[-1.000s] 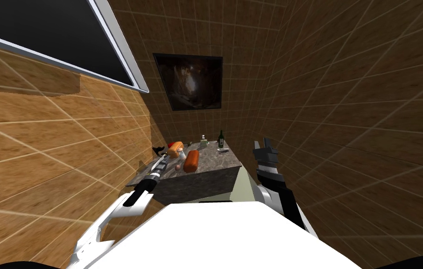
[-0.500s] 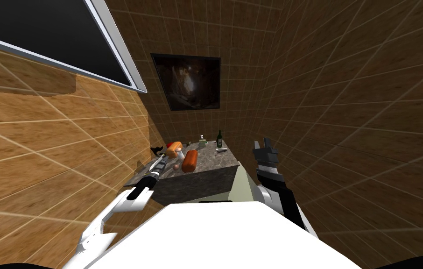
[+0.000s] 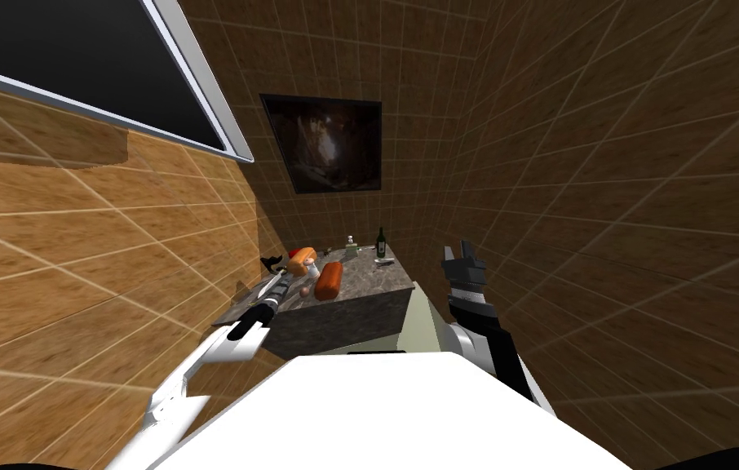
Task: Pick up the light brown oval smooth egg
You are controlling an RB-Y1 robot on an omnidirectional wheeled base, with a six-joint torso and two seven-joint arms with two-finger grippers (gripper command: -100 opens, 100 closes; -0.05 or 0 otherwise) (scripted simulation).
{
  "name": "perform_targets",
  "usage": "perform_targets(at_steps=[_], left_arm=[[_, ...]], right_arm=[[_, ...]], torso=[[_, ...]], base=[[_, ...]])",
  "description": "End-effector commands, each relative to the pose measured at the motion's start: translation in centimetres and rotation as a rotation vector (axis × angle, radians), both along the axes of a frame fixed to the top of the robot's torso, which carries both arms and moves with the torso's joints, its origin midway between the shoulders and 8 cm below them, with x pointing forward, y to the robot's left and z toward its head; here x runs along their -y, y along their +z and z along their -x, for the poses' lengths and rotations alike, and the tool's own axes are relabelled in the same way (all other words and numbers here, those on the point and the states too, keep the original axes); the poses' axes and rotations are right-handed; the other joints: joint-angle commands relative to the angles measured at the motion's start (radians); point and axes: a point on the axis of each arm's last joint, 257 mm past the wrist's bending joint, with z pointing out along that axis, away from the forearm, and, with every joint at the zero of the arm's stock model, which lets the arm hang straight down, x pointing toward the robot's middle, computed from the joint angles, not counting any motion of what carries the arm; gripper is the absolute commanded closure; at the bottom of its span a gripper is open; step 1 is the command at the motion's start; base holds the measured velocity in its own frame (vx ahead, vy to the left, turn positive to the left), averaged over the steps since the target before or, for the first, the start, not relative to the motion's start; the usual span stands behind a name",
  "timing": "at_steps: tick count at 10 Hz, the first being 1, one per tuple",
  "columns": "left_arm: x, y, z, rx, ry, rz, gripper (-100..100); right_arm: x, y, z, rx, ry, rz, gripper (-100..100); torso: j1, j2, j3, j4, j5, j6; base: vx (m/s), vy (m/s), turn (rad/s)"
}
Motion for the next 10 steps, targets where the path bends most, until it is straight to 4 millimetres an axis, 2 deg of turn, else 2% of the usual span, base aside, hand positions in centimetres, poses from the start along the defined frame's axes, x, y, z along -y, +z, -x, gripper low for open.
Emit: perform_targets(at_steps=[1, 10], left_arm=[[-0.7, -0.5, -0.1, -0.032, 0.026, 0.003, -100], [-3.2, -4.1, 0.0, -0.199, 0.144, 0.045, -100]], right_arm=[[0.0, 0.0, 0.0, 0.0, 0.0, 0.0, 0], [0.0, 0.0, 0.0, 0.0, 0.0, 0.0, 0]], torso=[[0.0, 0.0, 0.0, 0.0, 0.0, 0.0], [-0.001, -0.001, 0.0, 0.0, 0.0, 0.0]], base=[[-0.01, -0.049, -0.018], [-0.006, -0.053, -0.018]])
